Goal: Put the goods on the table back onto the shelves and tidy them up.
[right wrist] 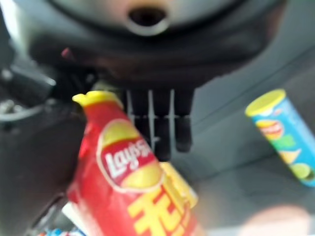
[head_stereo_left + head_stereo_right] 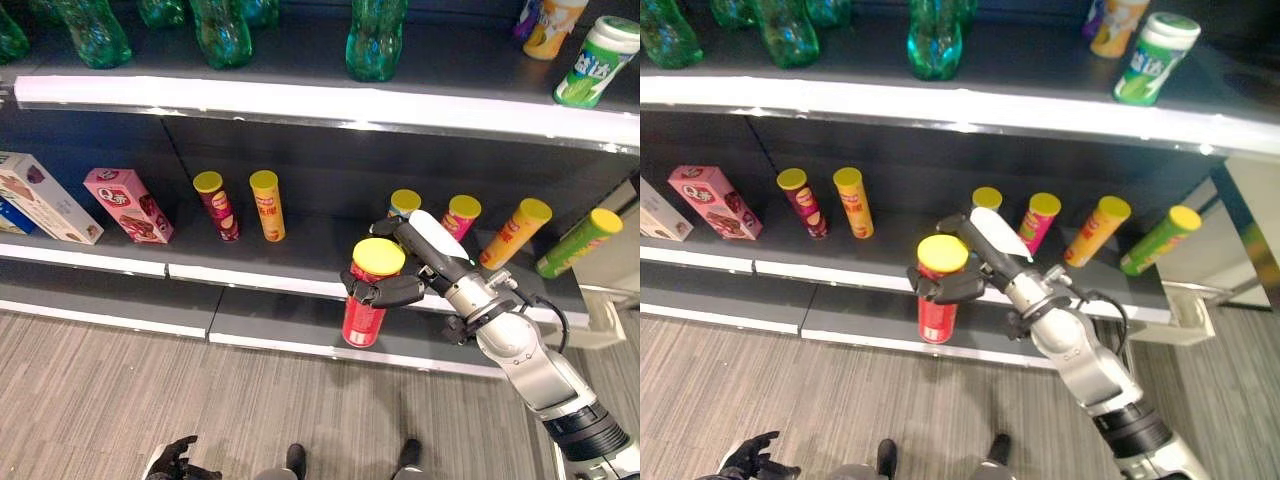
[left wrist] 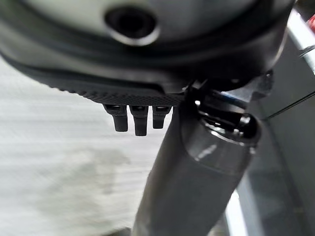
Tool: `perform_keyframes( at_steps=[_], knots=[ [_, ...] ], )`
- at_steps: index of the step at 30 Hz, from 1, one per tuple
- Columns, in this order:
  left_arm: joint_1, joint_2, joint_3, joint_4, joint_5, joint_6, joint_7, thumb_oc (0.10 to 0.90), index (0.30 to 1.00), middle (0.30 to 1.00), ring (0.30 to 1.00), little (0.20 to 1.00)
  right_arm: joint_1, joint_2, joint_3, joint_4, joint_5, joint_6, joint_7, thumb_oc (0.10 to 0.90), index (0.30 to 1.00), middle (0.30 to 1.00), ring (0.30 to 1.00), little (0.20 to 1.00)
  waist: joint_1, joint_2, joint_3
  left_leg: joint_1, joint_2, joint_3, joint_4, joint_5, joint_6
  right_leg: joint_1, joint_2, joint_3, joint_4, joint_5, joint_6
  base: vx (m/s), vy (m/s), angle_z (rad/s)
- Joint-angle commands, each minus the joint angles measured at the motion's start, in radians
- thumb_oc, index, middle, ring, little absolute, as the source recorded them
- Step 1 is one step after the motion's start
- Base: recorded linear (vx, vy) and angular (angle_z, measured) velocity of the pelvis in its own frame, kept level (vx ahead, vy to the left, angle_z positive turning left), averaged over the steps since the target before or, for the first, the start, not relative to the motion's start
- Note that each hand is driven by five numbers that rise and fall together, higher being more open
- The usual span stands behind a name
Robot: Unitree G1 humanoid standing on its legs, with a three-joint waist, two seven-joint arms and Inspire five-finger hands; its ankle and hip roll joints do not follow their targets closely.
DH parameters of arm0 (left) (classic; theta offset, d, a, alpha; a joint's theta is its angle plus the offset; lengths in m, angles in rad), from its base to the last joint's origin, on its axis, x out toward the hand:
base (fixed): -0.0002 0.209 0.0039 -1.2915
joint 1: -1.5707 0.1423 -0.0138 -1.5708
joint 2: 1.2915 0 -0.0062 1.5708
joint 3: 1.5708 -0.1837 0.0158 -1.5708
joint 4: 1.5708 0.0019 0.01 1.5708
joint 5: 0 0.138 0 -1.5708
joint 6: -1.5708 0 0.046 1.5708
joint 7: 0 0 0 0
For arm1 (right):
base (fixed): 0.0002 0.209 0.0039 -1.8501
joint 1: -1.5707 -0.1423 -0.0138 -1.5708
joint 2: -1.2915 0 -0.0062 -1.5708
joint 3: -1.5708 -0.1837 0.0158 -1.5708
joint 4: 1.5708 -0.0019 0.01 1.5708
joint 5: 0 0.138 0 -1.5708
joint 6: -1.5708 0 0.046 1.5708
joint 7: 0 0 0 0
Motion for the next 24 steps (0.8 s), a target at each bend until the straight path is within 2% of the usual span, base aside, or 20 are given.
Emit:
perform_keyframes(
  at_steps=[1,5,11,16,19,24],
  knots=[
    [0.018,-0.006,-0.024,0.01,-0.04,-0.003,0.008,0.8,0.9,0.9,0.9,0.9,-0.133,-0.001,-0.039,-0.08,0.014,-0.06,-0.062,0.4,0.3,0.3,0.3,0.3,0.029,0.001,-0.078,-0.052,0.121,0.029,0.023,-0.064,-0.082,0.051,0.005,-0.042,0.023,-0.066,0.03,0.11,-0.123,0.14],
    [0.016,-0.026,-0.059,-0.038,-0.073,-0.003,0.017,0.8,0.9,0.9,0.9,0.9,-0.165,0.081,-0.008,-0.017,-0.028,-0.046,-0.128,0.4,0.3,0.3,0.3,0.3,0.06,-0.006,-0.07,-0.07,0.145,-0.006,0.012,-0.047,-0.099,0.078,0.02,-0.089,0.009,-0.08,0.025,0.05,-0.094,0.26],
    [0.036,-0.011,-0.077,-0.057,-0.062,-0.009,0.036,0.8,0.9,0.9,0.9,0.9,-0.26,0.134,0.002,0.077,-0.165,-0.02,-0.257,0.4,0.3,0.3,0.3,0.3,0.114,0.012,-0.035,-0.108,0.139,-0.038,0.01,-0.034,-0.102,0.073,0.009,-0.131,0.006,-0.076,0.032,-0.02,-0.013,0.26],
    [0.031,0.006,-0.103,-0.071,-0.055,-0.021,0.049,0.8,0.9,0.9,0.9,0.9,-0.316,0.139,-0.042,0.156,-0.224,0.005,-0.384,0.4,0.3,0.3,0.3,0.3,0.143,0.043,0.008,-0.17,0.121,-0.069,0.016,-0.017,-0.098,0.037,-0.013,-0.155,0.023,-0.067,0.038,-0.07,0.025,0.21],
    [0.007,0.021,-0.138,-0.086,-0.061,-0.035,0.061,0.8,0.9,0.9,0.9,0.9,-0.349,0.132,-0.102,0.208,-0.259,0.027,-0.494,0.4,0.3,0.3,0.3,0.3,0.157,0.074,0.043,-0.228,0.106,-0.098,0.029,-0.003,-0.095,0.007,-0.032,-0.176,0.035,-0.06,0.041,-0.09,0.03,0.32],
    [-0.021,0.04,-0.18,-0.127,-0.077,-0.055,0.075,0.8,0.9,0.9,0.9,0.9,-0.43,0.092,-0.128,0.291,-0.282,0.052,-0.576,0.4,0.3,0.3,0.3,0.3,0.172,0.109,0.089,-0.289,0.095,-0.117,0.052,0.003,-0.095,-0.037,-0.045,-0.18,0.051,-0.053,0.045,-0.06,0.027,0.17]
  ],
)
